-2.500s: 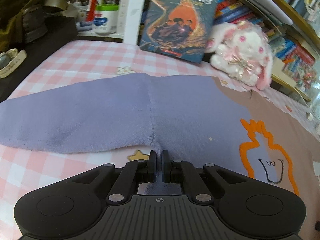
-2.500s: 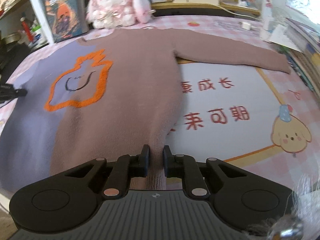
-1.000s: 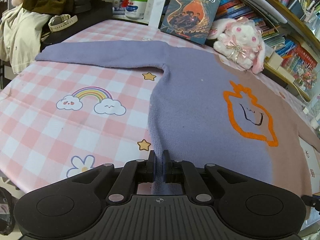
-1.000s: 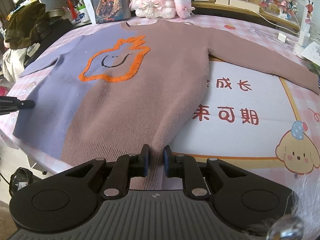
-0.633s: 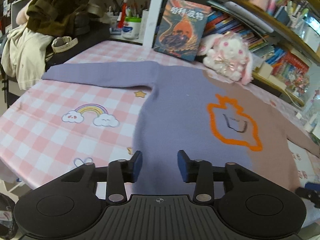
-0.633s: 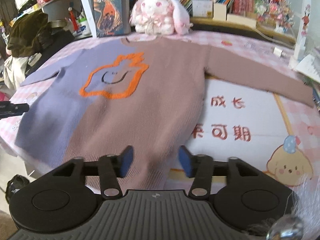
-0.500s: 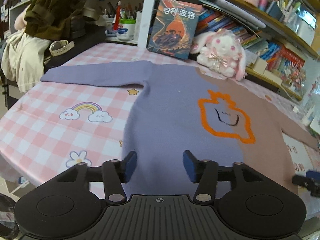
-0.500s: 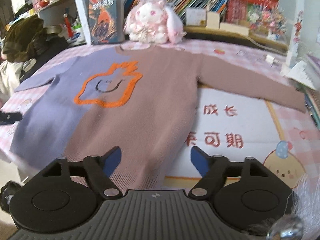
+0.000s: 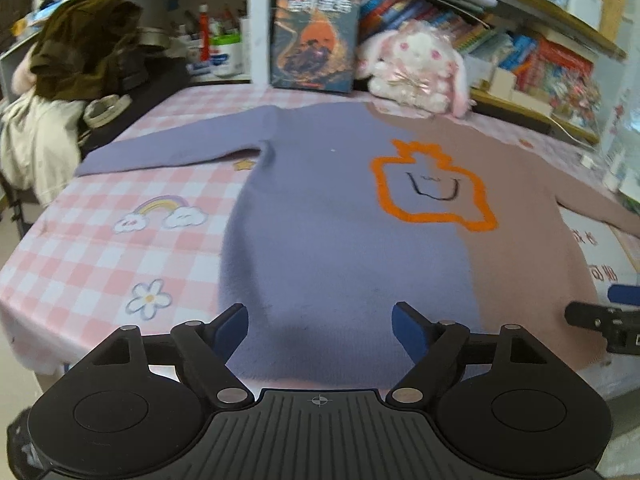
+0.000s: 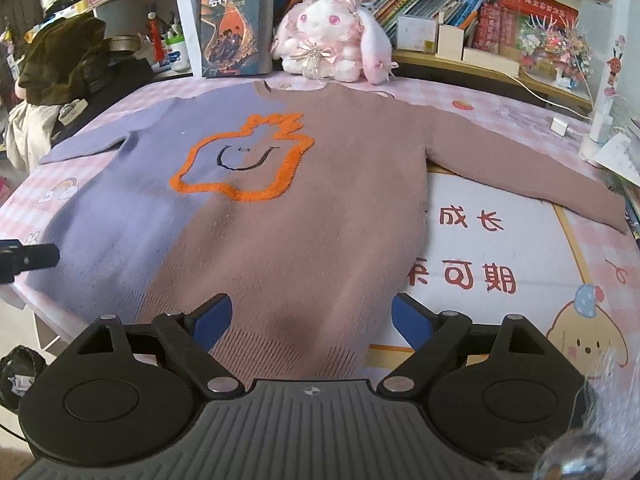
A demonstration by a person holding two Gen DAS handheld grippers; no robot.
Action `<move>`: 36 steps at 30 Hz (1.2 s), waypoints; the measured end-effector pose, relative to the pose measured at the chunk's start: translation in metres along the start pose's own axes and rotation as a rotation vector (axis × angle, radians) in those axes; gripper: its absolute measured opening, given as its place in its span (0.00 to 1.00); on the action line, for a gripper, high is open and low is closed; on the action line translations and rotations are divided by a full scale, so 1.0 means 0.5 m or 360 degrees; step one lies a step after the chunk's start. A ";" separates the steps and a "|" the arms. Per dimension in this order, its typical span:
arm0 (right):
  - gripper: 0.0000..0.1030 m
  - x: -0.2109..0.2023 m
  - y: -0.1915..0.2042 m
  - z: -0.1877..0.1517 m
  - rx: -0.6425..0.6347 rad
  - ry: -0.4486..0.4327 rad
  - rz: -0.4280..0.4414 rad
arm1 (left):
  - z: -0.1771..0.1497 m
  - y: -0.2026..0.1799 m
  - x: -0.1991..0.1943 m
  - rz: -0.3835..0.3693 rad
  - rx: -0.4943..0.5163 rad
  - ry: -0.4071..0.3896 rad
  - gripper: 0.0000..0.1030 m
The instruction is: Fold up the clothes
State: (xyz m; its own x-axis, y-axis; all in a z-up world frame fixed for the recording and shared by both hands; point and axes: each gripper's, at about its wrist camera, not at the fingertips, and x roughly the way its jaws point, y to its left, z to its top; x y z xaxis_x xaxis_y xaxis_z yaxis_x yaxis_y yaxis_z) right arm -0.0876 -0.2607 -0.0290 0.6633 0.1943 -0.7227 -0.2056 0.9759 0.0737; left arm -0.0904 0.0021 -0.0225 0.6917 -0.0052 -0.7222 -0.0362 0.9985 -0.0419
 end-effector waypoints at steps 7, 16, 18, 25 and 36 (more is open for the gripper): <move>0.85 -0.006 0.004 -0.001 0.0114 -0.0011 -0.0135 | 0.020 -0.002 0.024 -0.0140 0.0157 -0.0018 0.80; 0.85 -0.004 0.108 -0.001 0.0316 -0.0034 -0.0397 | 0.069 0.103 0.062 -0.0384 0.0358 -0.0045 0.80; 0.86 -0.005 0.152 -0.001 0.0335 -0.0043 -0.0450 | 0.086 0.143 0.073 -0.0440 0.0375 -0.0051 0.81; 0.87 0.017 0.296 -0.022 0.0412 -0.0031 -0.0612 | 0.116 0.250 0.115 -0.0577 0.0439 -0.0017 0.83; 0.88 0.039 0.392 0.020 0.0384 -0.0029 -0.0699 | 0.136 0.354 0.136 -0.0600 0.0338 -0.0024 0.83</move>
State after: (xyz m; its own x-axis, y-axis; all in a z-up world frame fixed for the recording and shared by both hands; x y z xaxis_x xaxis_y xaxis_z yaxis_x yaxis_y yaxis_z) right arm -0.1079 -0.0646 -0.0217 0.6629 -0.2402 -0.7091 0.2666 0.9608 -0.0763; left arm -0.0007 0.1823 -0.0322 0.6387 -0.3727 -0.6732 0.3692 0.9160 -0.1568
